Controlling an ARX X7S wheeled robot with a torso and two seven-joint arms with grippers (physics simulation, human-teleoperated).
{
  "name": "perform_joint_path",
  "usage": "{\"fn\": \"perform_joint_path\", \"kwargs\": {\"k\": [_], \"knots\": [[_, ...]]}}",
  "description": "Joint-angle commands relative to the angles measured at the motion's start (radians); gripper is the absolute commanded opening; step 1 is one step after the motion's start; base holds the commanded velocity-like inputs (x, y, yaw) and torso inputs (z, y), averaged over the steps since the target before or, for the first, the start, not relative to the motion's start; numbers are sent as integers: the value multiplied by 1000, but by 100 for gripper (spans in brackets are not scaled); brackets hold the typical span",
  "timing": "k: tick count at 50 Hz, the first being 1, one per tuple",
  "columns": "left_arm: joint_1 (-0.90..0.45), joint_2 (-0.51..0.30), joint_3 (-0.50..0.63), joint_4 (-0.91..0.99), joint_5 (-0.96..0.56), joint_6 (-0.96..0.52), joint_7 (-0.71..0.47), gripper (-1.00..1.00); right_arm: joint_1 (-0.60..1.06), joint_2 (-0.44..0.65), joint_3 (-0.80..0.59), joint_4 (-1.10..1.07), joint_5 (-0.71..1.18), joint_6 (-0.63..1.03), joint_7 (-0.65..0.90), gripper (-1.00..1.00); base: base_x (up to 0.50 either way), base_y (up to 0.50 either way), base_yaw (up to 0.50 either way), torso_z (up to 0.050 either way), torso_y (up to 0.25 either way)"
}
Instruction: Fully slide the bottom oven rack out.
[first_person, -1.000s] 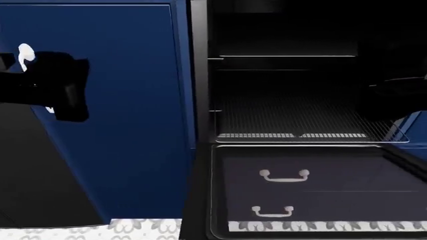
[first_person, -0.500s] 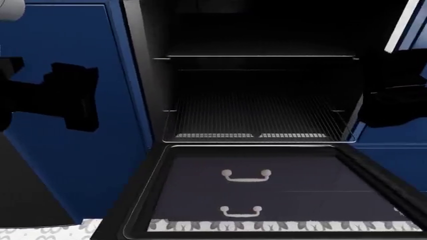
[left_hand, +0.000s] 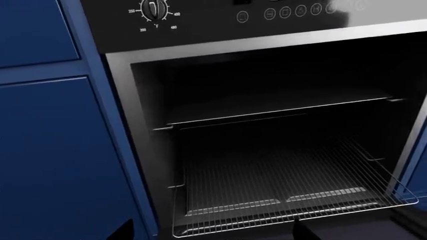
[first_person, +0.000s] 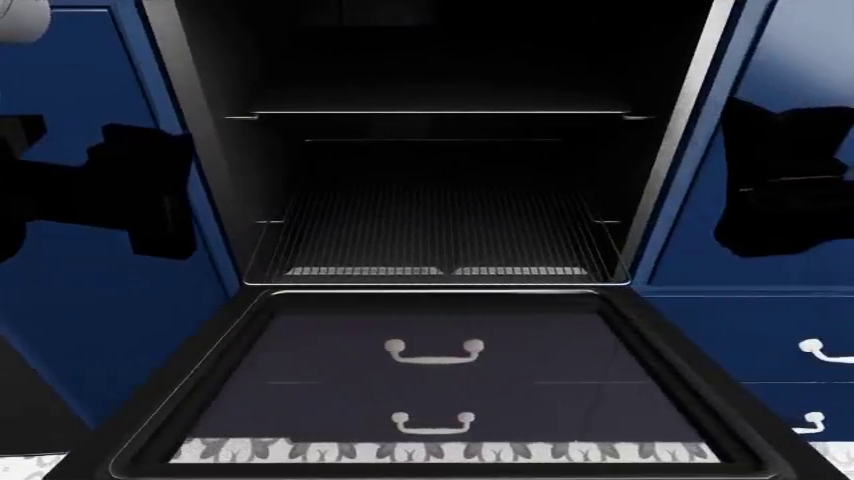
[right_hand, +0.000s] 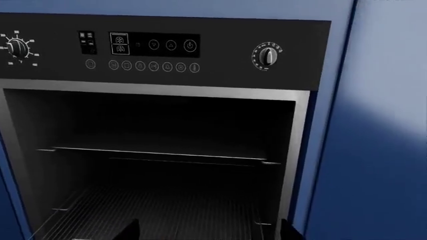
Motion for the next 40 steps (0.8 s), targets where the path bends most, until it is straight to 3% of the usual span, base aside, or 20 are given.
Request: {"fn": "perform_joint_path", "kwargs": {"k": [1,31,40], "knots": [[10,-16,3,1,7,13,16,100,-4,-3,-13,8,-8,-9,12,100,0,0,0,0,0],[35,-47,7,9,-22,60,55,100,-2,-19,-36,4,-10,-15,5,100,235,0,0,0,0],[10,-38,36,-21,-51,39,51,100,116,-48,-96,62,46,23,56,100,0,0,0,0,0]]}}
